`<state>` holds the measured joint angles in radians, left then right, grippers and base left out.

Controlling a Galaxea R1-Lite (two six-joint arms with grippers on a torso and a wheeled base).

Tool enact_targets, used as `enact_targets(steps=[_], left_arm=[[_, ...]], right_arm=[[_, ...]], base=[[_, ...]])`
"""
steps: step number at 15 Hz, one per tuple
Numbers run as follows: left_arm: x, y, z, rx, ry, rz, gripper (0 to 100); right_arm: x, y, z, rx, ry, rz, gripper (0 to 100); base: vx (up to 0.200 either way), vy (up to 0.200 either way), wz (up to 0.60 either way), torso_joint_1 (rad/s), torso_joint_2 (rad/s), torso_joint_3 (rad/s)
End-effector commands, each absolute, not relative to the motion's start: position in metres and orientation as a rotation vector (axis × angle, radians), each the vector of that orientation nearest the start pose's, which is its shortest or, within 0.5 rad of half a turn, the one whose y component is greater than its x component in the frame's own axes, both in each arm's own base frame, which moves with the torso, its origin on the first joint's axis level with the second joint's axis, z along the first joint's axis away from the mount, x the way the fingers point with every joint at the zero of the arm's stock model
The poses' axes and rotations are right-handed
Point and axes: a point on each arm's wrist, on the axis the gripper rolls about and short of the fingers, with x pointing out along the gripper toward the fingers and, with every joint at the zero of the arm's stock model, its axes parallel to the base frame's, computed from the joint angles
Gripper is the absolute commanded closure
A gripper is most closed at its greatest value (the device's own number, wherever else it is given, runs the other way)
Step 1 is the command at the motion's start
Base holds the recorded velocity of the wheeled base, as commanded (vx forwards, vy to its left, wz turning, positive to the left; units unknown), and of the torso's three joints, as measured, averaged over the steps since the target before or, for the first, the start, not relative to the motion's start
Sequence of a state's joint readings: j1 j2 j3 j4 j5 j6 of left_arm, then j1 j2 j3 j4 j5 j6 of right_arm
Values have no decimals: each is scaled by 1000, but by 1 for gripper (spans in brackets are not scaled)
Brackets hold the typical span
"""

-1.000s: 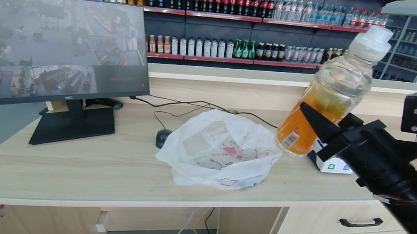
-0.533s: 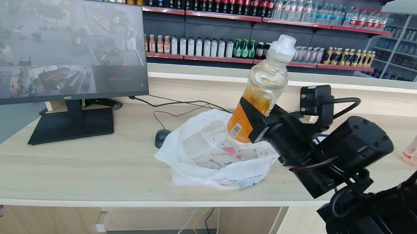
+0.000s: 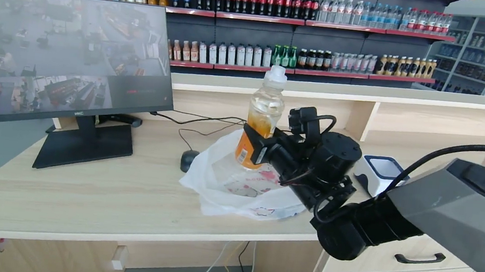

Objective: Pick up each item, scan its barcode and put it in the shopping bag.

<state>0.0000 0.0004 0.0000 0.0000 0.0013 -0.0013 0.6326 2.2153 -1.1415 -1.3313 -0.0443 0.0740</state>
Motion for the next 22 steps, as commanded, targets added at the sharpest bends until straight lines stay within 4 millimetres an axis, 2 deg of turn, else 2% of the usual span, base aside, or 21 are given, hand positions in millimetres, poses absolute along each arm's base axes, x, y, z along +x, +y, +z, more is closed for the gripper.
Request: enact_targets(steps=[1, 9, 16, 22], left_arm=[[-23, 0, 75, -2, 0, 2, 0], [-23, 0, 75, -2, 0, 2, 0], [-23, 0, 76, 0, -2, 2, 0], [-23, 0, 75, 0, 0, 2, 0]], right_arm=[[362, 265, 137, 151, -201, 599, 100], [386, 278, 141, 147, -132, 594, 100], [400, 272, 111, 122, -76, 564, 100], [403, 272, 102, 105, -68, 577, 100]], base=[[0, 0, 0, 0, 0, 0], [0, 0, 0, 0, 0, 0], [0, 0, 0, 0, 0, 0], [0, 0, 0, 0, 0, 0]])
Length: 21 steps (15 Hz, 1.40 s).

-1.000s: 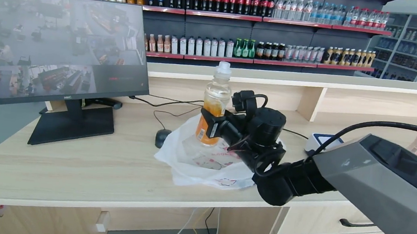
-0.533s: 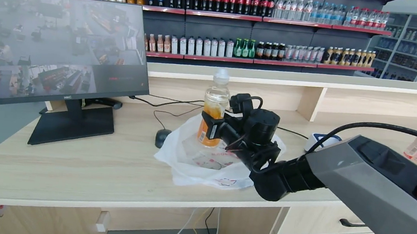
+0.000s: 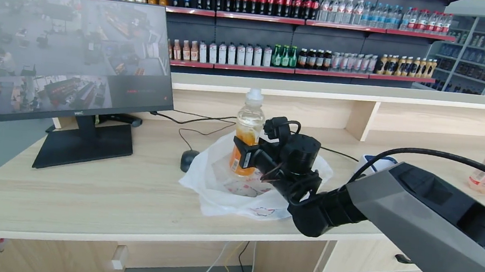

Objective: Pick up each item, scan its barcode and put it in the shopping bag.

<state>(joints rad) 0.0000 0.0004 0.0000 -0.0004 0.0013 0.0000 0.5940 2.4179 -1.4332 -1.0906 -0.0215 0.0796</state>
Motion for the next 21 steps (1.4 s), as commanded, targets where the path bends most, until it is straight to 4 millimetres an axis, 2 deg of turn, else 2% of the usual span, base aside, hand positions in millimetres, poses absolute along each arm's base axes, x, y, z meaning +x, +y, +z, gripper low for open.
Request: enact_targets(steps=[1, 12, 13, 21], left_arm=[[-23, 0, 75, 0, 0, 2, 0], [-23, 0, 75, 0, 0, 2, 0], [-23, 0, 75, 0, 0, 2, 0], [-23, 0, 75, -2, 0, 2, 0]], right_arm=[[403, 273, 100, 102, -65, 575, 100], [403, 272, 96, 98, -52, 576, 100], [402, 272, 96, 97, -49, 578, 0], [400, 272, 103, 116, -110, 575, 0]], base=[[0, 0, 0, 0, 0, 0], [0, 0, 0, 0, 0, 0], [0, 0, 0, 0, 0, 0], [0, 0, 0, 0, 0, 0]])
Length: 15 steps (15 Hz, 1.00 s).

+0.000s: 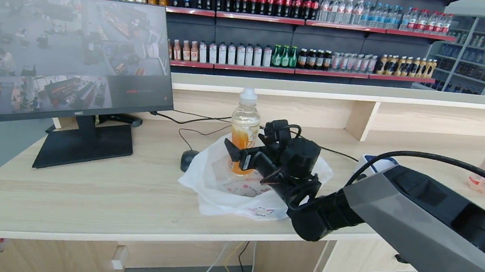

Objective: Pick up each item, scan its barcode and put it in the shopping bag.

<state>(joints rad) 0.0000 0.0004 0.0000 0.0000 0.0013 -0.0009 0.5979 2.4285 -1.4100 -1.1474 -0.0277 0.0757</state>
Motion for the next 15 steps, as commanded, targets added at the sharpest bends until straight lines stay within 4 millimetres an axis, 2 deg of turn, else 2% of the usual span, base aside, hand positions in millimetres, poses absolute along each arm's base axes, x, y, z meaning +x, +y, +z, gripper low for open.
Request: enact_targets(steps=[1, 4, 5, 7, 10, 12, 15], left_arm=[[-23, 0, 76, -2, -2, 2, 0], [-23, 0, 75, 0, 0, 2, 0], [-23, 0, 76, 2, -2, 2, 0], [-23, 0, 76, 2, -2, 2, 0], [-23, 0, 76, 2, -2, 2, 0], [-23, 0, 76, 2, -2, 2, 0], [-23, 0, 76, 2, -2, 2, 0]], right_arm=[[399, 273, 106, 120, -122, 578, 0], [389, 269, 133, 137, -178, 584, 0], [378, 262, 145, 134, -194, 583, 0], [361, 247, 153, 126, -204, 579, 0], [338, 234, 159, 135, -254, 587, 0], [319, 223, 156, 132, -284, 590, 0], [305, 213, 146, 103, -287, 575, 0]], base=[[0, 0, 0, 0, 0, 0], [0, 0, 0, 0, 0, 0], [0, 0, 0, 0, 0, 0], [0, 0, 0, 0, 0, 0], [0, 0, 0, 0, 0, 0], [0, 0, 0, 0, 0, 0], [0, 0, 0, 0, 0, 0]])
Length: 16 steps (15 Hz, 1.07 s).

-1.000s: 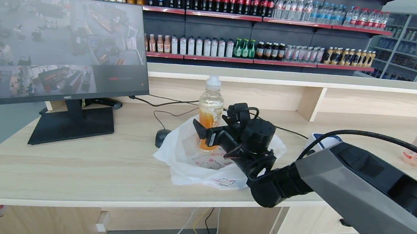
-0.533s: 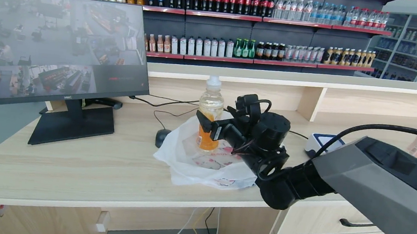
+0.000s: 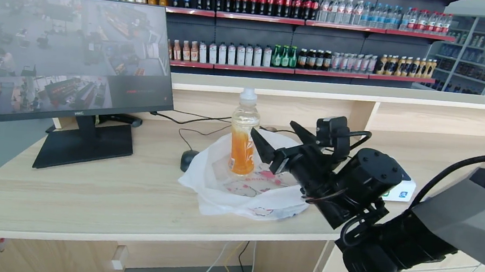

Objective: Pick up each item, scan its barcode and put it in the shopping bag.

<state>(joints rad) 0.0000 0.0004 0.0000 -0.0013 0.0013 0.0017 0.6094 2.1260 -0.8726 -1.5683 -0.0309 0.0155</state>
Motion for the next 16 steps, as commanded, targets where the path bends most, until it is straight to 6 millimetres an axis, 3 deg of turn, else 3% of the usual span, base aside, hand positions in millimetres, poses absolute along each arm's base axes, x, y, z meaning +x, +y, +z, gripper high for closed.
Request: enact_targets(steps=[1, 8, 16], left_arm=[[-23, 0, 76, 2, -2, 2, 0], [-23, 0, 76, 0, -2, 2, 0], [-23, 0, 75, 0, 0, 2, 0]], right_arm=[[290, 207, 148, 83, -270, 576, 0], [251, 184, 157, 46, -241, 586, 0], [229, 182, 165, 54, -251, 624, 0]], base=[[0, 0, 0, 0, 0, 0], [0, 0, 0, 0, 0, 0], [0, 0, 0, 0, 0, 0]])
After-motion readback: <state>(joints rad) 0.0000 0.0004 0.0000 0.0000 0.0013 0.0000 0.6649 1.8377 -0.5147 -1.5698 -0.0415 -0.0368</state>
